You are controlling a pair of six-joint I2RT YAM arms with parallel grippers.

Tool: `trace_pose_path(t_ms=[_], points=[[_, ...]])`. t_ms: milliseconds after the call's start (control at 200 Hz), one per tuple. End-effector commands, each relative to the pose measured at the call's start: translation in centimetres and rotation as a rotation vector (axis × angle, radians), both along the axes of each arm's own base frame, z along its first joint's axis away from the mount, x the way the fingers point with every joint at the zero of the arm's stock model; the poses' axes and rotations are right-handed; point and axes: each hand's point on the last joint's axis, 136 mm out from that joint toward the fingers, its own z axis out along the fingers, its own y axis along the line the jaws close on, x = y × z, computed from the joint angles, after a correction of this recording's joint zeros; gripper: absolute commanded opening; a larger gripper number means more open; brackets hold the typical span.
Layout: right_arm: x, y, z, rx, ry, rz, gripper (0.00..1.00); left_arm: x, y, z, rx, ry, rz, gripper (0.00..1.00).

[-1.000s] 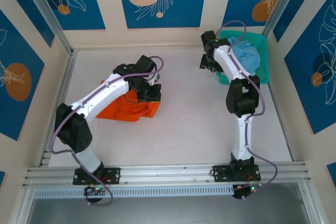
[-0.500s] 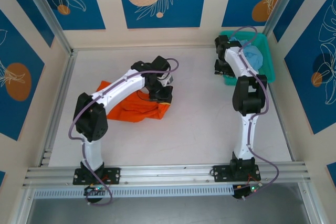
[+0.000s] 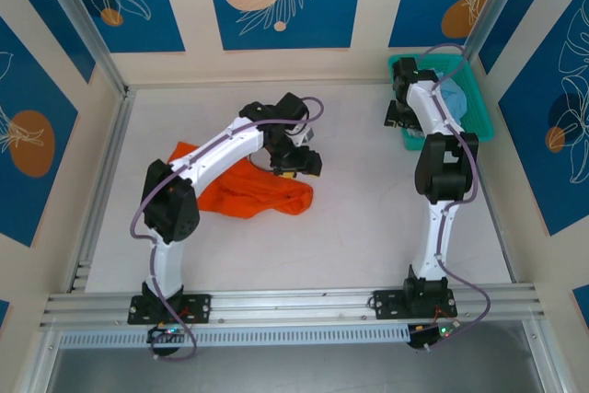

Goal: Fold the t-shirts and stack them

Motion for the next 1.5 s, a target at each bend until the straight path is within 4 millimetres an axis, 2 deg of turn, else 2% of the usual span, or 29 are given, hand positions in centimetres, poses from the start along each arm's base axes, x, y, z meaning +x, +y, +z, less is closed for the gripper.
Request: trace_pose_path(t_ms=[0, 85, 140, 200, 305, 385, 480, 540, 600, 710, 805, 875, 990, 1055, 1155, 1265, 1330, 1425, 1495], points=[[-0.5, 2.1, 8.0, 0.018, -0.183, -0.015, 0.73, 0.3, 1.1, 3.8, 0.007, -0.12, 0.005, 0.76], [-1.7, 4.0, 10.3, 0.096, -0.267, -0.032, 0.76, 1.1, 3.5, 5.7, 0.053, -0.206, 0.046, 0.79], [-2.8, 6.5, 10.8, 0.224, -0.311, -0.015, 0.76, 1.5, 6.0, 6.3, 0.11, -0.246, 0.095, 0.83], [-4.2, 10.8, 11.1, 0.419, -0.342, 0.049, 0.74, 1.7, 9.6, 6.2, 0.167, -0.258, 0.185, 0.83], [-8.5, 17.3, 9.0, 0.669, -0.284, 0.094, 0.73, 1.5, 16.0, 4.4, 0.155, -0.182, 0.409, 0.83], [-12.2, 22.5, 6.2, 0.795, -0.166, 0.146, 0.71, 0.9, 19.4, 2.3, 0.062, -0.077, 0.587, 0.83], [-16.3, 26.9, 2.5, 0.783, -0.026, 0.214, 0.69, 0.6, 21.1, 0.2, -0.039, 0.009, 0.706, 0.83], [-18.2, 29.6, 1.1, 0.777, 0.032, 0.27, 0.68, 0.6, 21.7, -1.0, -0.071, 0.056, 0.751, 0.83], [-18.8, 32.3, 0.9, 0.779, 0.048, 0.353, 0.67, 0.4, 23.2, -2.3, -0.062, 0.104, 0.823, 0.83], [-18.9, 36.2, 0.8, 0.714, 0.077, 0.448, 0.63, -0.4, 28.2, -4.5, -0.037, 0.151, 1.052, 0.78], [-18.7, 39.8, 1.0, 0.633, 0.078, 0.539, 0.6, -1.9, 32.0, -5.7, 0.018, 0.159, 1.188, 0.73], [-18.7, 42.5, 1.0, 0.561, 0.071, 0.619, 0.58, -3.1, 33.6, -6.5, 0.089, 0.164, 1.229, 0.72], [-18.2, 45.9, 1.4, 0.456, 0.033, 0.699, 0.58, -4.7, 34.9, -8.3, 0.165, 0.172, 1.247, 0.73], [-18.1, 47.7, 0.7, 0.423, 0.025, 0.739, 0.59, -5.3, 35.3, -9.2, 0.184, 0.181, 1.249, 0.76], [-17.7, 48.9, -0.6, 0.387, 0.053, 0.741, 0.61, -5.5, 35.4, -10.2, 0.181, 0.202, 1.237, 0.84], [-17.2, 49.7, -3.0, 0.355, 0.092, 0.755, 0.6, -5.0, 35.0, -10.0, 0.145, 0.2, 1.218, 0.87], [-17.0, 49.9, -3.8, 0.347, 0.099, 0.776, 0.49, -4.8, 34.9, -9.8, 0.131, 0.194, 1.212, 0.88], [-16.3, 48.8, -4.0, 0.339, 0.109, 0.73, 0.32, -4.6, 34.6, -9.8, 0.112, 0.196, 1.202, 0.88], [-15.9, 48.2, -3.9, 0.364, 0.124, 0.697, 0.27, -4.5, 34.4, -9.9, 0.098, 0.198, 1.2, 0.89]])
